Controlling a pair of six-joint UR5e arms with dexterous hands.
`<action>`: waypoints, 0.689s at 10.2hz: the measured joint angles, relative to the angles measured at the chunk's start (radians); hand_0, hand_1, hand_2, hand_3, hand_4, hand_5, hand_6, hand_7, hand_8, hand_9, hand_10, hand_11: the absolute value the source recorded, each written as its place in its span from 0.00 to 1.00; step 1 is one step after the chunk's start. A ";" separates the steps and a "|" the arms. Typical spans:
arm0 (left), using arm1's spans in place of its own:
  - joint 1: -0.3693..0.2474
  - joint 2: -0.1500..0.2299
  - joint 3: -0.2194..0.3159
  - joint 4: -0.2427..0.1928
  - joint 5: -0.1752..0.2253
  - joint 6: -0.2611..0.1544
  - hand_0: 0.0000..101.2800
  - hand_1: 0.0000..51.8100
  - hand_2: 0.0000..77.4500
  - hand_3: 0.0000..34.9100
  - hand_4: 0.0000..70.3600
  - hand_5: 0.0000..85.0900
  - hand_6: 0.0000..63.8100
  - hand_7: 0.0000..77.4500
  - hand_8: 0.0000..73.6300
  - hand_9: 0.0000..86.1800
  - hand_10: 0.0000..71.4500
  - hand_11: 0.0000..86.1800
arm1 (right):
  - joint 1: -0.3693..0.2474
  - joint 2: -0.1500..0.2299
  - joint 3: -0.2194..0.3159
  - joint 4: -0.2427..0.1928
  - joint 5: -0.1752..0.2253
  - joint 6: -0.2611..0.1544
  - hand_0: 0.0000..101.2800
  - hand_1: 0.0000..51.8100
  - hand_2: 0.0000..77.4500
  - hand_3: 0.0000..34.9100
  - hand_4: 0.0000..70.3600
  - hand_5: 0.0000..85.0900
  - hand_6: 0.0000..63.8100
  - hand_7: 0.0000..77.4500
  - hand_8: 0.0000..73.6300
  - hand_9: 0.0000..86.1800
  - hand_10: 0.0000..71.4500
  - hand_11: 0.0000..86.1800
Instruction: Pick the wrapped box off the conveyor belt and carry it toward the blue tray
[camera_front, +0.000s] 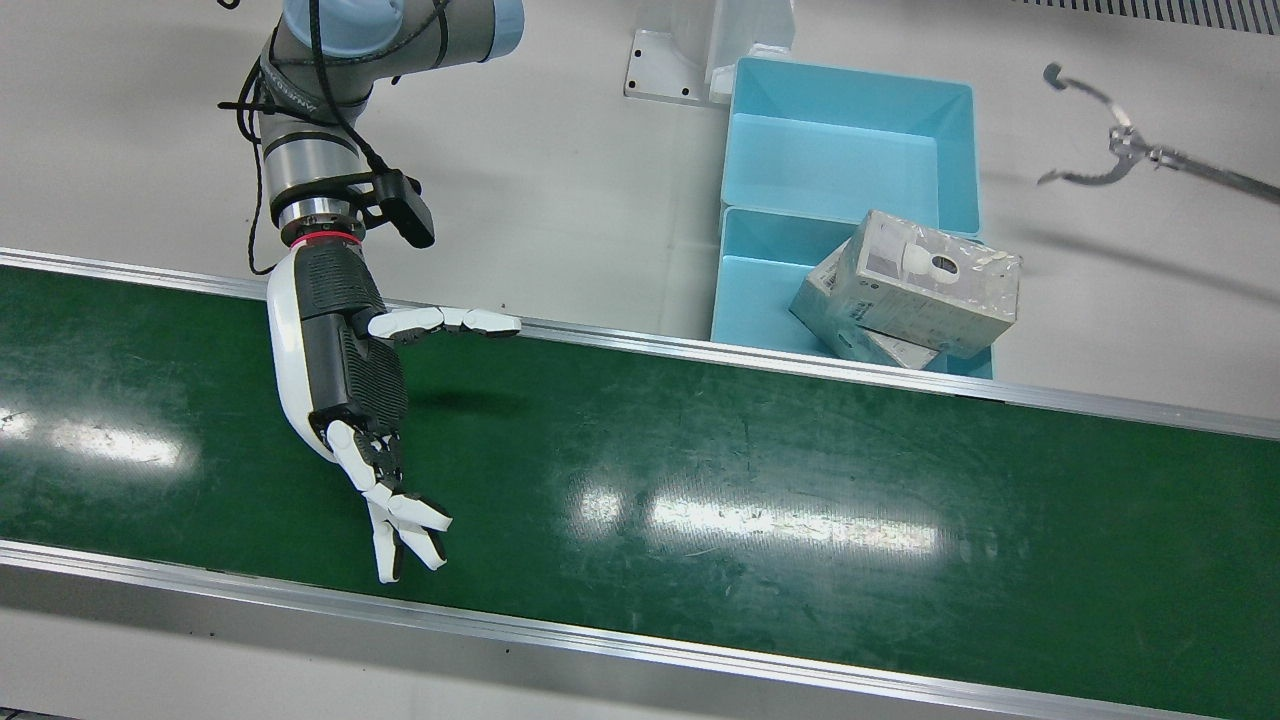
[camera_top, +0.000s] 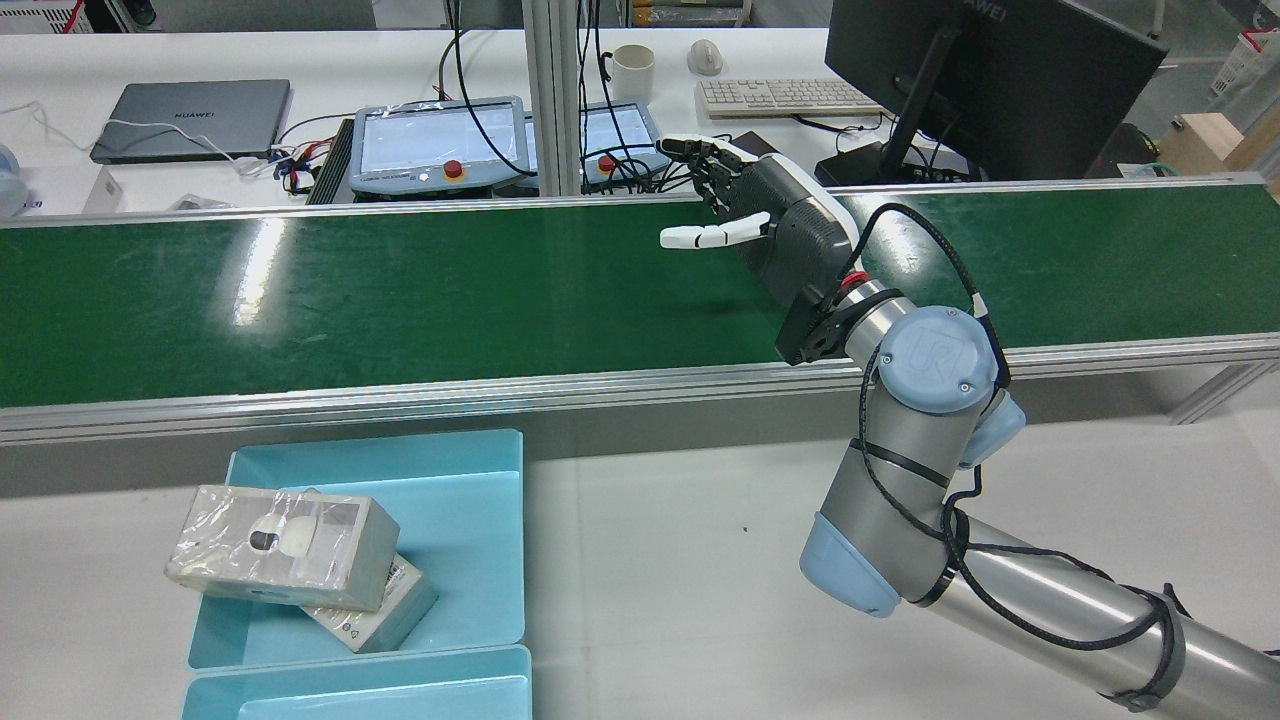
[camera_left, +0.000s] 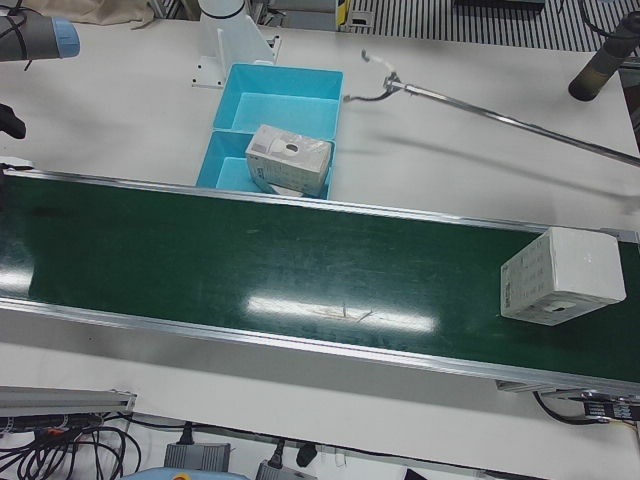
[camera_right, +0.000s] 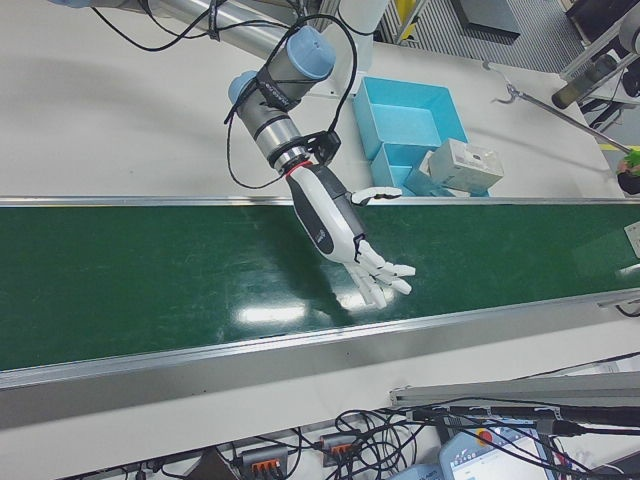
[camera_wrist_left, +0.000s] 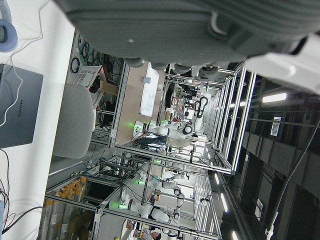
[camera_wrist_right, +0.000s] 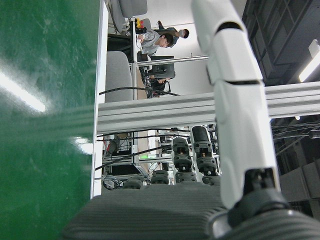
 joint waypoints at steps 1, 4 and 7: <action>0.000 0.000 0.000 0.000 0.000 0.000 0.00 0.00 0.01 0.00 0.00 0.01 0.01 0.01 0.01 0.01 0.01 0.01 | 0.002 0.003 0.000 -0.005 0.000 -0.002 0.52 0.39 0.14 0.00 0.19 0.23 0.09 0.08 0.01 0.03 0.00 0.02; 0.000 0.000 0.000 0.000 0.000 0.000 0.00 0.00 0.01 0.00 0.00 0.01 0.01 0.01 0.01 0.01 0.01 0.01 | 0.001 0.025 0.002 -0.007 -0.006 -0.004 0.50 0.29 0.11 0.00 0.19 0.22 0.06 0.06 0.01 0.03 0.00 0.02; 0.000 0.000 0.000 0.000 0.000 0.000 0.00 0.00 0.01 0.00 0.00 0.01 0.01 0.01 0.01 0.01 0.01 0.01 | 0.001 0.065 -0.001 -0.006 -0.048 -0.032 0.49 0.28 0.04 0.00 0.19 0.24 0.09 0.09 0.01 0.04 0.00 0.02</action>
